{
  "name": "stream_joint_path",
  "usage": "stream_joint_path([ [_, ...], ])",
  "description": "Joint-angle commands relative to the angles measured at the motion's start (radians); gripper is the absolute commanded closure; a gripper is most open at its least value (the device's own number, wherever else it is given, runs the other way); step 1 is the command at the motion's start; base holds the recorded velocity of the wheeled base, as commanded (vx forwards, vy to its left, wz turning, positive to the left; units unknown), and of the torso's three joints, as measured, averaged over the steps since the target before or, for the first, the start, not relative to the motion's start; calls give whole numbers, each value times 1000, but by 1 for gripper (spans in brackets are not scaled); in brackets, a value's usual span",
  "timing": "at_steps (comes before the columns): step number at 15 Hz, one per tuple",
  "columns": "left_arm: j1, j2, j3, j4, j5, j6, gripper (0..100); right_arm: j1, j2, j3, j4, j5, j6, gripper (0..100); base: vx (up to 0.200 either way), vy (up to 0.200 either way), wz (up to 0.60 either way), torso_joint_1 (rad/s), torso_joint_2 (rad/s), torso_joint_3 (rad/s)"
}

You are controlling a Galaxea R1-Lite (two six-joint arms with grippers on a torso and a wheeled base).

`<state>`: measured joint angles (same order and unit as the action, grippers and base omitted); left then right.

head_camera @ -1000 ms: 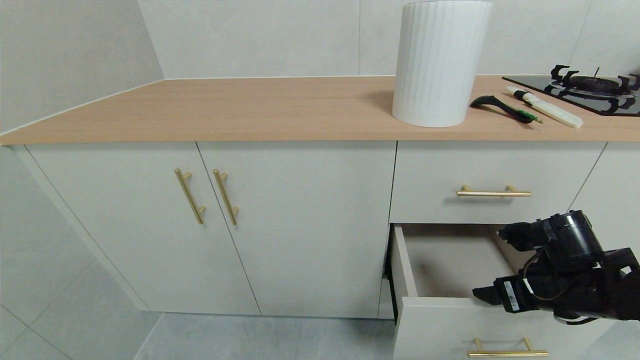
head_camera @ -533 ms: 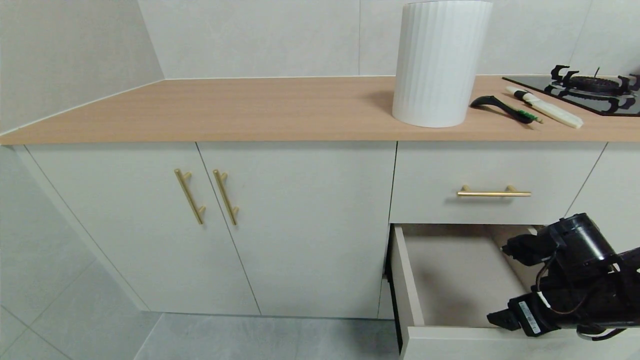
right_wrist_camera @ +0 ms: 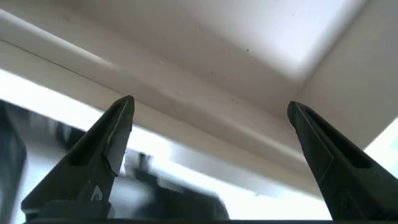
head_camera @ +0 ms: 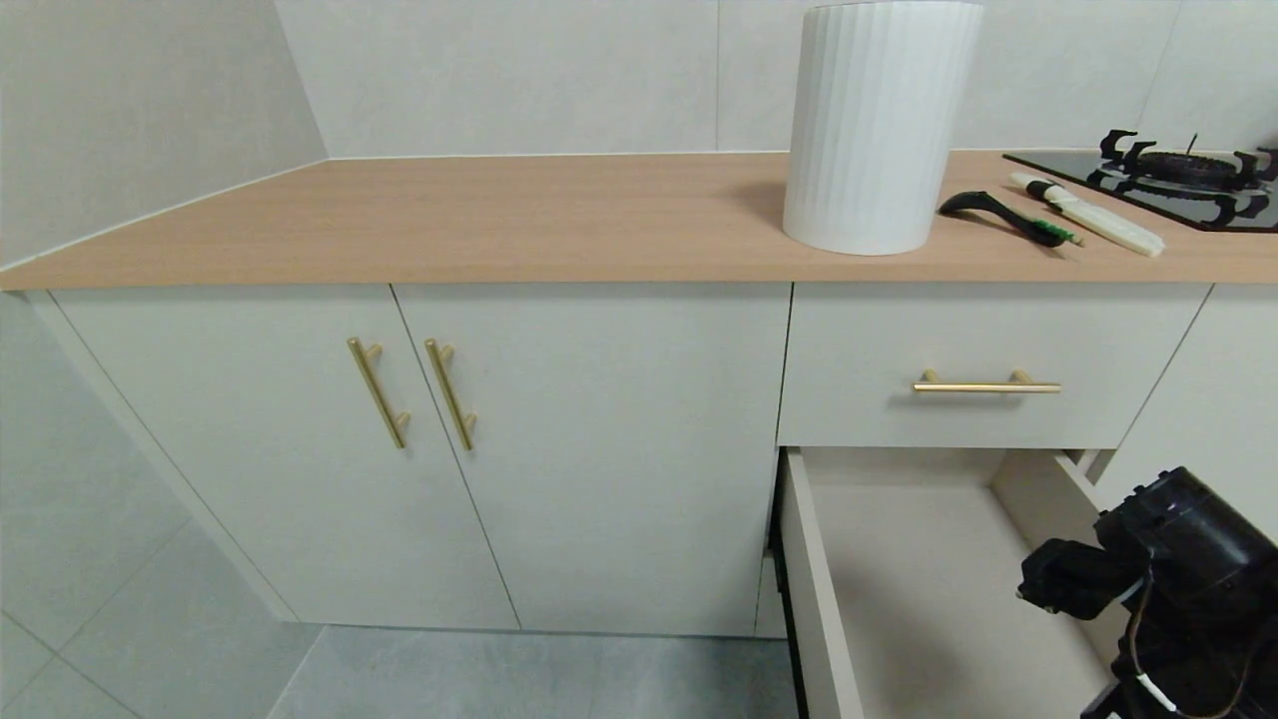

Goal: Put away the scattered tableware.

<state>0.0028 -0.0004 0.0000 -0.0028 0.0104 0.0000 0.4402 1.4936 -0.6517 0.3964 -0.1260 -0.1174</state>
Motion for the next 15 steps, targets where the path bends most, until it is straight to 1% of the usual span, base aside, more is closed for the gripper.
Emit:
stream_joint_path([
  [1,0,0,0,0,0,0,0,18,-16,0,13,-1,-2,0,0,0,0,0,0,0],
  [5,0,0,0,0,0,0,0,48,-47,-6,133,-1,-67,0,0,0,0,0,0,0],
  [7,0,0,0,0,0,0,0,43,-33,-31,101,-6,-53,0,0,0,0,0,0,0],
  [8,0,0,0,0,0,0,0,34,-27,-54,65,-4,-10,0,0,0,0,0,0,0],
  [9,0,0,0,0,0,0,0,32,-23,-77,12,-6,93,0,0,0,0,0,0,0],
  [10,0,0,0,0,0,0,0,32,-18,-118,-97,-6,268,0,0,0,0,0,0,0],
  [11,0,0,0,0,0,0,0,31,-21,-141,-163,-7,361,0,0,0,0,0,0,0],
  [12,0,0,0,0,0,0,0,26,-26,-148,-185,-7,384,0,0,0,0,0,0,0],
  [13,0,0,0,0,0,0,0,-11,-27,-141,-197,-9,381,0,0,0,0,0,0,0],
  [15,0,0,0,0,0,0,0,-18,-23,-143,-205,-12,375,0,0,0,0,0,0,0],
])
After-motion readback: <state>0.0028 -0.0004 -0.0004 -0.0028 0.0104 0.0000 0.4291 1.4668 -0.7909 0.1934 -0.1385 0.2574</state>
